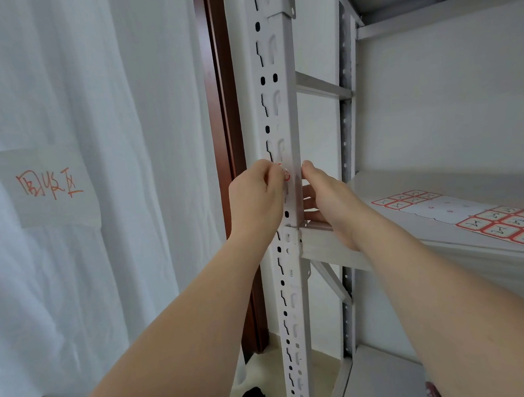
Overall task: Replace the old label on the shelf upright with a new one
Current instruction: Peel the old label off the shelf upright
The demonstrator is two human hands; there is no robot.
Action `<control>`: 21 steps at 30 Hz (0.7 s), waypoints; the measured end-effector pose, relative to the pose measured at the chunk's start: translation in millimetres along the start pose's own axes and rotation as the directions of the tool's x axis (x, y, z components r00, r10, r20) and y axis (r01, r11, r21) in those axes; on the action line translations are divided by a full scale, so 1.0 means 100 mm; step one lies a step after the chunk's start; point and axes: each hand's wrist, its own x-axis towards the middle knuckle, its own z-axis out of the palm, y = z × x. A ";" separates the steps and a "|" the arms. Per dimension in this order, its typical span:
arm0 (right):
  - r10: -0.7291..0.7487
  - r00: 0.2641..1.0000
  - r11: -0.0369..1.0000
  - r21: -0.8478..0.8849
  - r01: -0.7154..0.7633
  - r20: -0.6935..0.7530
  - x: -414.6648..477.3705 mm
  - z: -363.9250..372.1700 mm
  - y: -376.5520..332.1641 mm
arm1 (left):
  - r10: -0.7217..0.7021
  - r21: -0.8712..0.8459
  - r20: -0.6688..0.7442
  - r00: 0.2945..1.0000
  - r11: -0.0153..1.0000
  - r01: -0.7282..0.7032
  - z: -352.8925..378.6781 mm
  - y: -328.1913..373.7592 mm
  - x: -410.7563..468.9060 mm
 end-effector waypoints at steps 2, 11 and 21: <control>0.000 1.000 1.000 0.009 0.000 0.000 0.00 -0.01 0.01 | -0.003 0.005 0.002 1.000 1.000 0.003 0.00 0.02 0.00; 0.019 1.000 0.999 0.025 -0.019 0.002 0.02 -0.01 0.02 | 0.110 0.311 -0.022 0.994 0.945 -0.098 0.07 0.01 0.01; -0.002 1.000 1.000 0.031 0.002 0.023 0.01 -0.02 0.02 | 0.082 0.365 0.010 0.997 0.928 -0.080 0.07 0.14 0.04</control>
